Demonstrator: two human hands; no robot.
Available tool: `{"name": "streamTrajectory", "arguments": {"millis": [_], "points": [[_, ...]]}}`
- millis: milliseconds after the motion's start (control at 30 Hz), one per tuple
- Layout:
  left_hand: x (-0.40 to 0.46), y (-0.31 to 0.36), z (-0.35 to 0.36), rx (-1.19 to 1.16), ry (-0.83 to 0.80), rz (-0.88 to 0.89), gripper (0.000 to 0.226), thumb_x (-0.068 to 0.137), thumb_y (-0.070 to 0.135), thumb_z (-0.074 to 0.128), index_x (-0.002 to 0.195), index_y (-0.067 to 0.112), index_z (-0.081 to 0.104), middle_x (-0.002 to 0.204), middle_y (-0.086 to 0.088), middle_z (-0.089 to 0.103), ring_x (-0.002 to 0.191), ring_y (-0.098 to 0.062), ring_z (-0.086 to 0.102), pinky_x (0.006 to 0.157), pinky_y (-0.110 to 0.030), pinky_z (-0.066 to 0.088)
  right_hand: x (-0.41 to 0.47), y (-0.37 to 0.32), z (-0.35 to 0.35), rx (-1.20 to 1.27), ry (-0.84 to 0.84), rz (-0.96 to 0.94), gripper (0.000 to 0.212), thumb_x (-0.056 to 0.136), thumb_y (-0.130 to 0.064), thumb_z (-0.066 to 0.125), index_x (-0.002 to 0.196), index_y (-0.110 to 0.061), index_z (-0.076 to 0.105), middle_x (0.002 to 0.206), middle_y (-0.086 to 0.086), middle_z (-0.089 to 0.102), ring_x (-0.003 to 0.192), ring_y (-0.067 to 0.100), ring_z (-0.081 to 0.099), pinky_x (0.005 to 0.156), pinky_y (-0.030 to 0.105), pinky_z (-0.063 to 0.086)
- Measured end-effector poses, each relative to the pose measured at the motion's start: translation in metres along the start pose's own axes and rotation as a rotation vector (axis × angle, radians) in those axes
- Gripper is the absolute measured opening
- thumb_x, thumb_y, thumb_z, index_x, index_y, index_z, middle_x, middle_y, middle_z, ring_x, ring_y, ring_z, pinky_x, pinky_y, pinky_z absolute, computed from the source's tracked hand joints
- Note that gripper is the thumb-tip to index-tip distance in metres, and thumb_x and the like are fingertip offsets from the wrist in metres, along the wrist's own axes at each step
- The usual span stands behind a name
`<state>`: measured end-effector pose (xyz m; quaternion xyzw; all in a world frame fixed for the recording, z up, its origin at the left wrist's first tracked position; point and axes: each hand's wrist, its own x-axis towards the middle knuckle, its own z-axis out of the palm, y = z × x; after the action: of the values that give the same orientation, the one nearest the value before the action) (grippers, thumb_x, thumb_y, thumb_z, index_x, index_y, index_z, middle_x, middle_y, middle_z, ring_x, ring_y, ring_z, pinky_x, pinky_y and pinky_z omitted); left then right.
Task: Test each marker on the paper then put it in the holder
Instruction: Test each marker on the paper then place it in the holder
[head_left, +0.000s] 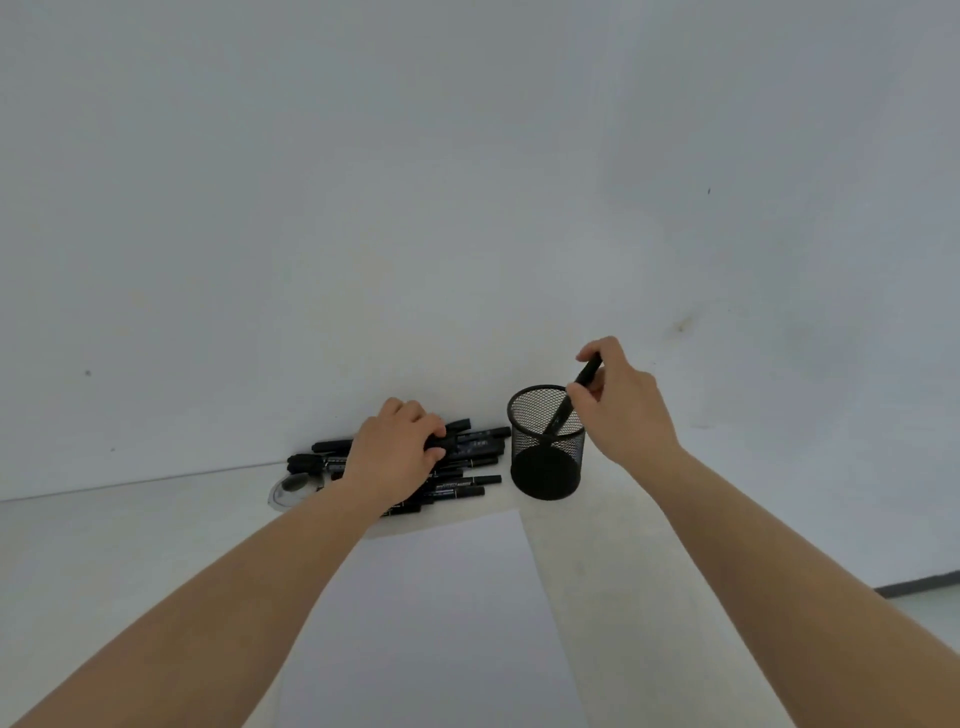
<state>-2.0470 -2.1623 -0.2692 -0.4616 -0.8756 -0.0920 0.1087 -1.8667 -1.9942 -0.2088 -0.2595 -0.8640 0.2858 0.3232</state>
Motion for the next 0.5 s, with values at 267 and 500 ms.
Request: {"name": "streamTrajectory", "arguments": {"millis": [267, 500], "points": [[0.017, 0.005, 0.017, 0.144, -0.02, -0.002, 0.031, 0.089, 0.043, 0.051, 0.112, 0.024, 0.056, 0.12, 0.002, 0.052, 0.119, -0.021, 0.036, 0.092, -0.035, 0.034, -0.002, 0.016, 0.01, -0.214, -0.143, -0.1, 0.015, 0.095, -0.021, 0.042, 0.106, -0.013, 0.049, 0.088, 0.011, 0.061, 0.085, 0.028, 0.053, 0.073, 0.038, 0.043], [0.023, 0.007, 0.02, 0.087, -0.066, -0.079, 0.03, 0.085, 0.043, 0.056, 0.108, 0.024, 0.056, 0.119, 0.0, 0.051, 0.119, -0.022, 0.036, 0.092, -0.037, 0.034, -0.003, 0.015, 0.011, -0.221, -0.12, -0.111, 0.017, 0.095, -0.023, 0.044, 0.103, -0.013, 0.056, 0.091, 0.003, 0.061, 0.094, 0.023, 0.049, 0.076, 0.034, 0.039]]}}
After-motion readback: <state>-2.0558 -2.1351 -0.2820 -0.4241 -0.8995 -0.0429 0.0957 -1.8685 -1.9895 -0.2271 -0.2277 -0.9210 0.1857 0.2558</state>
